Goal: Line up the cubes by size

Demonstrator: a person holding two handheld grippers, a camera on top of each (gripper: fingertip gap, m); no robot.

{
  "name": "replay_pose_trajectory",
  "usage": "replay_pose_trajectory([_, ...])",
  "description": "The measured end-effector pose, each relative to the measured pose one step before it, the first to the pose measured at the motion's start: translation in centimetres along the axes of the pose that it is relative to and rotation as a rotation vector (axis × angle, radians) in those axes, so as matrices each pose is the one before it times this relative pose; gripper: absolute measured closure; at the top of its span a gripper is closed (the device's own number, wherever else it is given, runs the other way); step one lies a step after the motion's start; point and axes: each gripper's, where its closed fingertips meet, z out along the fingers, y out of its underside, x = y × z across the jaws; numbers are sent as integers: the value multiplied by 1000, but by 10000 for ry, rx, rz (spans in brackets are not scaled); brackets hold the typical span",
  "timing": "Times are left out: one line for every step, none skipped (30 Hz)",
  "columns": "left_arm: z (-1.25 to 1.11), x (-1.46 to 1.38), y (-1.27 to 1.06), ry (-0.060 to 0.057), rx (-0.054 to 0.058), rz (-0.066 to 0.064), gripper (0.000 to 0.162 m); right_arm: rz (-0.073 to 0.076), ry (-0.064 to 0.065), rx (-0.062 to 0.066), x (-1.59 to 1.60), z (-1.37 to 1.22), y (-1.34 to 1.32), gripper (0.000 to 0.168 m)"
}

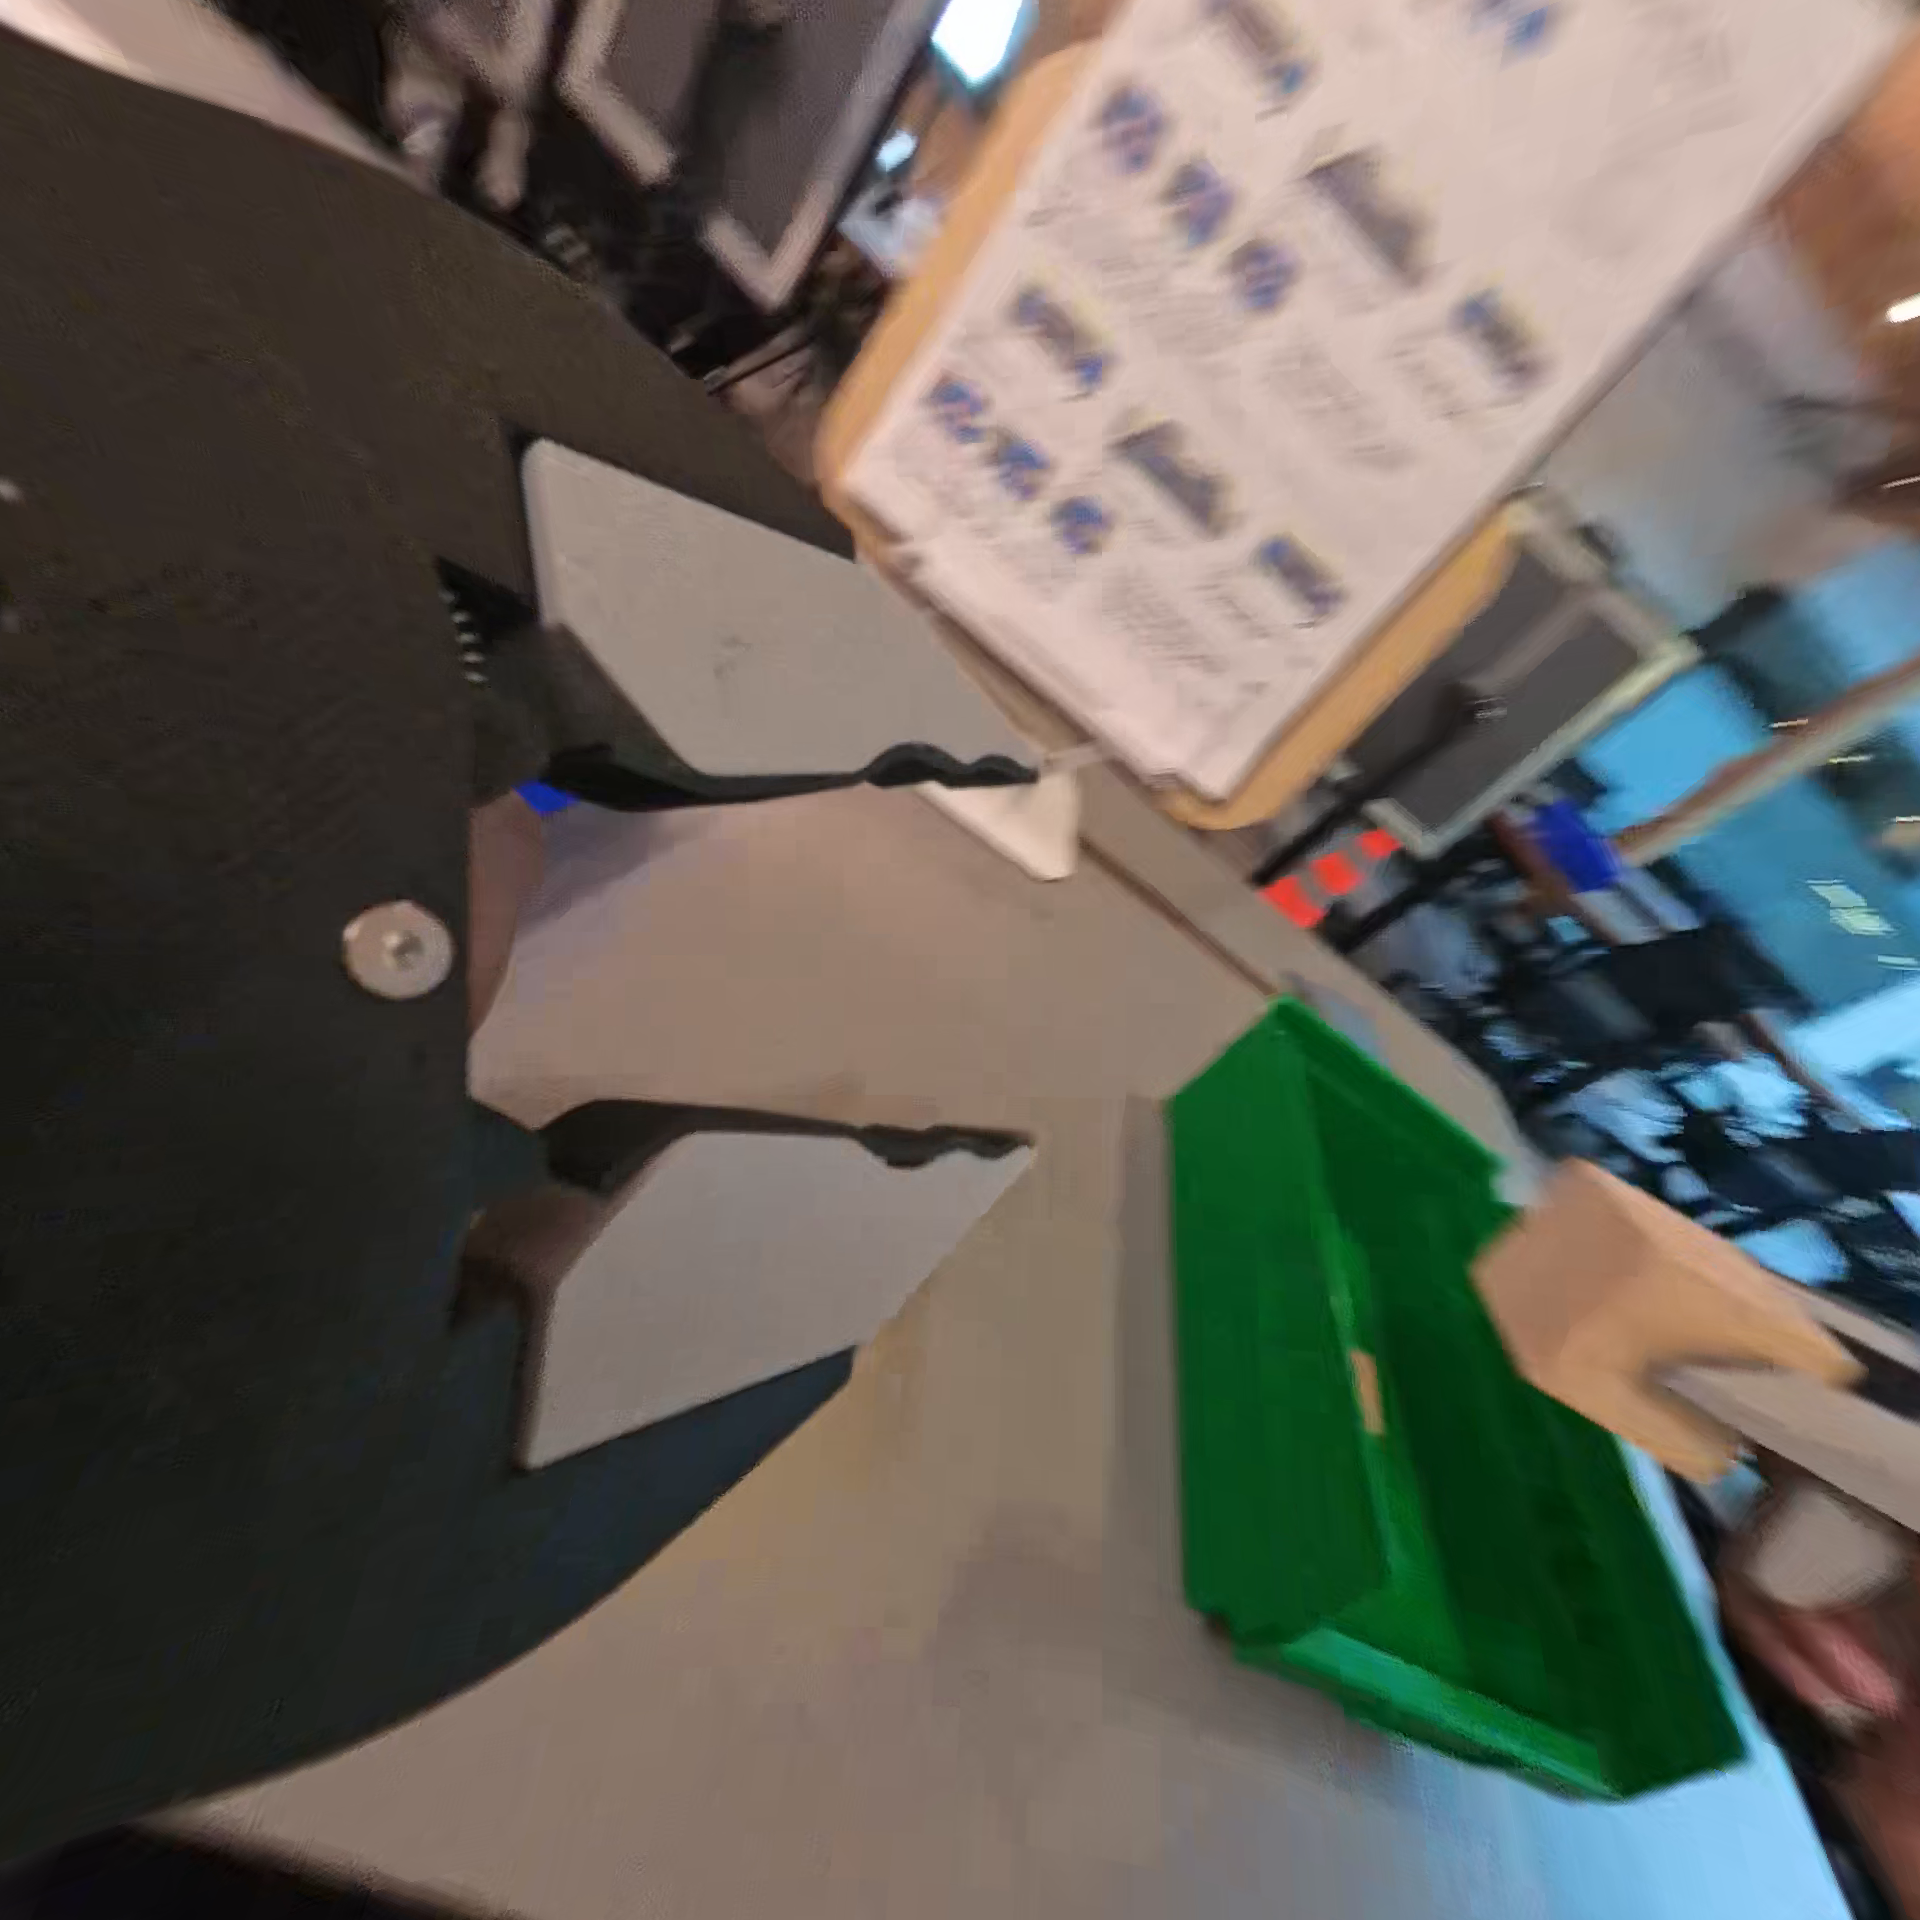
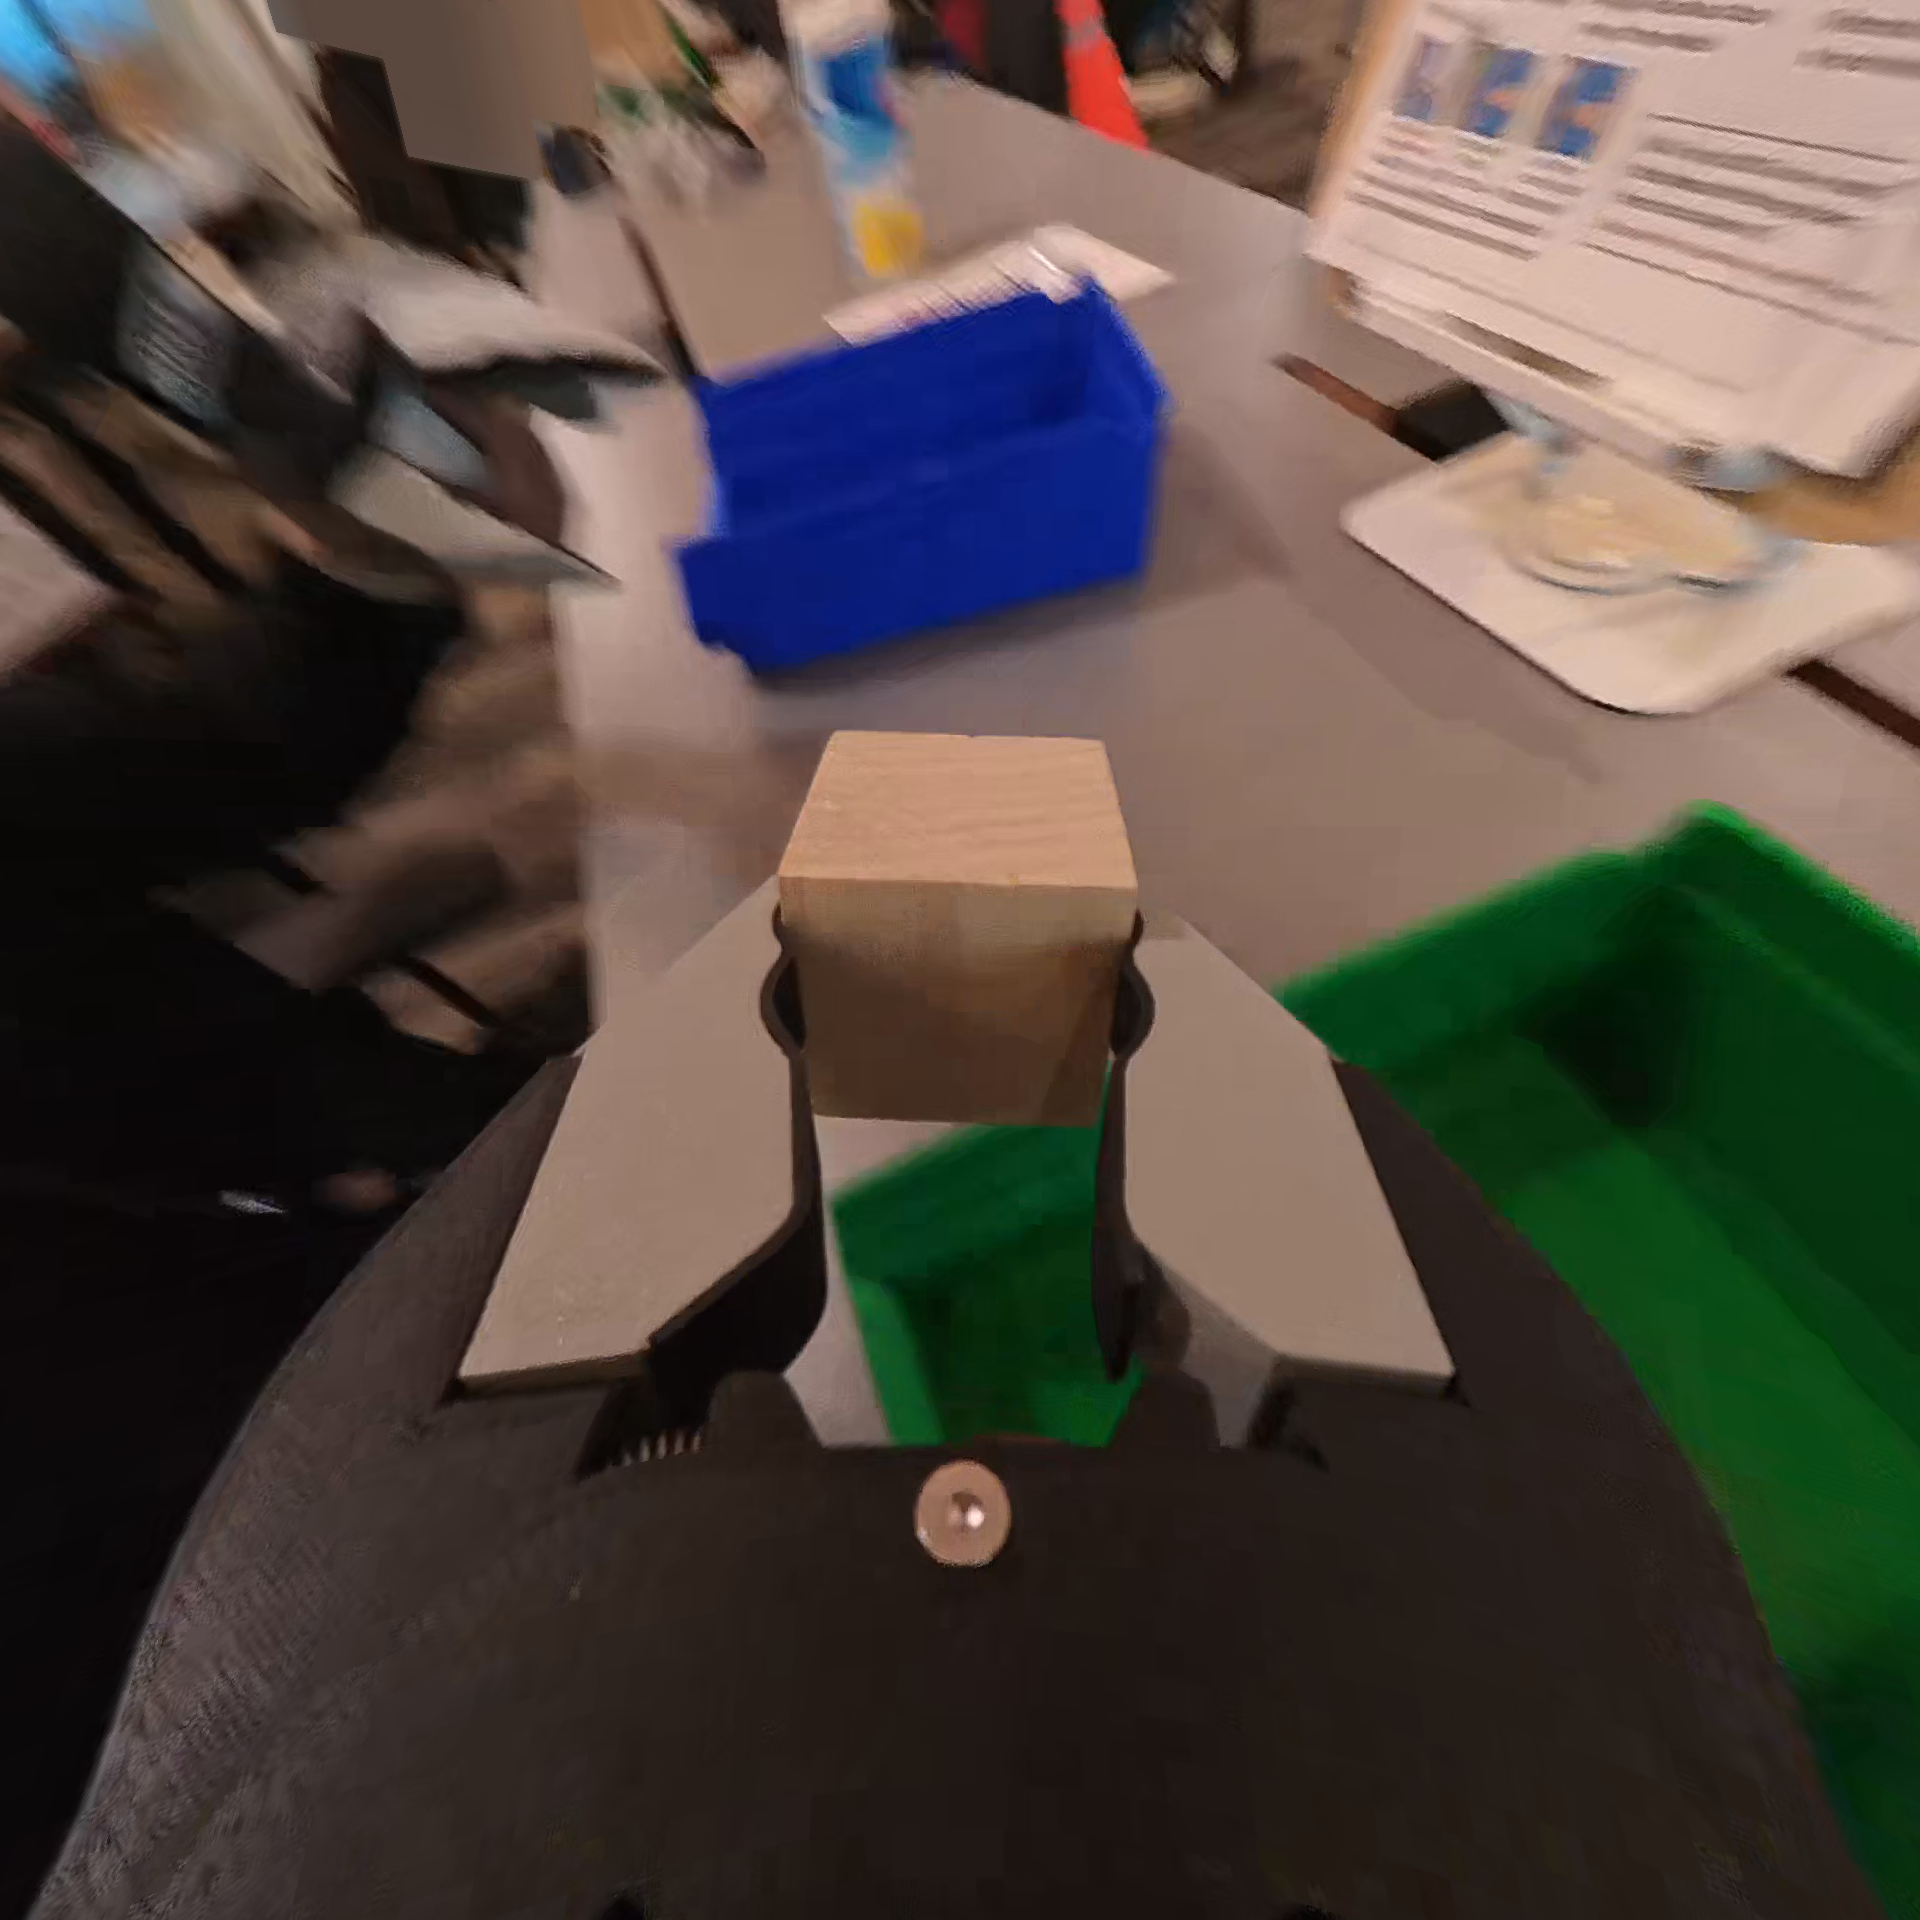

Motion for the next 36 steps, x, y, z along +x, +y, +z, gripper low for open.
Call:
replay_pose_trajectory([-1461, -611, 1581, -29, -458, -558, 95, -401, 885, -667, 1854, -1226, 994, 111])
replay_pose_trajectory([-1343, -801, 1367, -161, -296, -507, 96, -475, 804, -749, 1802, -980, 1171, 112])
replay_pose_trajectory([-1197, -802, 1321, -143, -262, -424, 96, -584, 737, -787, 1718, -676, 1327, 112])
replay_pose_trajectory([-989, -730, 1482, -75, -388, -303, 96, -587, 676, -917, 1619, -342, 1598, 112])
replay_pose_trajectory([-780, -809, 1558, -123, -446, -188, 96, -580, 482, -1008, 1267, 46, 1756, 111])
replay_pose_trajectory([-590, -925, 1462, -200, -386, -190, 95, -627, 238, -1049, 769, 401, 1845, 112])
replay_pose_trajectory([-413, -615, 1432, 9, -395, -240, 95, -505, 104, -1075, 445, 675, 1836, 112])
replay_pose_trajectory([-242, -304, 1403, 203, -425, -339, 95, -404, 12, -1023, 220, 895, 1613, 111])
replay_pose_trajectory([-77, -294, 1237, 176, -378, -367, 95, -416, -140, -804, -118, 1027, 1137, 111])
replay_pose_trajectory([64, -262, 1120, 119, -341, -258, 95, -406, -241, -557, -361, 1033, 651, 111])
replay_pose_trajectory([190, -54, 1041, 185, -331, -119, 95, -375, -318, -395, -525, 981, 289, 111])
replay_pose_trajectory([296, -34, 827, 149, -229, -90, 95, -300, -327, -311, -487, 893, 88, 111])
replay_pose_trajectory([349, -104, 680, 85, -176, -97, 95, -273, -293, -289, -410, 812, 24, 111])
replay_pose_trajectory([431, -244, 632, 5, -194, -83, 95, -286, -189, -291, -236, 744, 64, 111])
replay_pose_trajectory([514, -296, 536, -37, -166, -85, 93, -229, -112, -291, -64, 679, 113, 111])
replay_pose_trajectory([582, -120, 446, 39, -146, -122, 93, -157, -155, -236, -78, 574, 84, 111])
replay_pose_trajectory([622, 142, 374, 148, -146, -131, 93, -111, -149, -168, -55, 502, 47, 111])
replay_pose_trajectory([623, 352, 260, 202, -121, -72, 93, -102, -108, -131, -12, 400, 4, 111])
replay_pose_trajectory([613, 431, 114, 159, -83, 10, 94, -95, -80, 6, -16, 325, -184, 111])
replay_pose_trajectory([584, 441, -6, 93, -55, 69, 95, -61, -65, 139, 10, 138, -370, 111])
replay_pose_trajectory([562, 541, -132, 104, -19, 96, 96, -23, 0, 146, 100, -33, -352, 111])
replay_pose_trajectory([545, 580, -242, 116, 13, 85, 96, -31, 13, 168, 69, -34, -343, 111])
replay_pose_trajectory([534, 380, -250, 2, 13, 70, 91, -25, -4, 58, 1, -2, -165, 111])
replay_pose_trajectory([485, 179, -250, -78, 27, 105, 88, 65, 12, -53, 0, 7, 40, 111])
replay_pose_trajectory([455, 255, -332, 6, 115, 42, 89, 112, 18, -84, 1, -61, 156, 111])
replay_pose_trajectory([406, 283, -404, 50, 159, -83, 89, 159, 120, -32, 139, -251, 216, 110])
replay_pose_trajectory([298, 187, -478, -18, 181, -100, 89, 242, 188, 239, 246, -580, -31, 111])
replay_pose_trajectory([260, 253, -378, 4, 114, -82, 88, 350, 208, 623, 254, -956, -480, 110])
replay_pose_trajectory([221, 213, -388, -42, 176, -70, 86, 418, 247, 795, 240, -1225, -690, 105])
replay_pose_trajectory([185, 37, -371, -165, 221, -80, 86, 494, 415, 798, 344, -1361, -767, 99])
replay_pose_trajectory([138, -92, -301, -258, 223, -96, 89, 622, 496, 924, 276, -1374, -1094, 96])
replay_pose_trajectory([107, -163, -233, -321, 218, -95, 90, 808, 260, 1035, -358, -1216, -1448, 91])
replay_pose_trajectory([92, -185, -175, -364, 210, -47, 90, 966, -82, 1111, -1211, -899, -1683, 83])
replay_pose_trajectory([54, -217, -111, -395, 194, 24, 93, 947, -411, 1056, -2127, -441, -1467, 80])
replay_pose_trajectory([51, -197, -103, -380, 195, 38, 97, 771, -490, 766, -2555, 27, -695, 81])
replay_pose_trajectory([22, -183, -106, -344, 189, -25, 101, 718, 1, 517, -1882, 423, 7, 83])
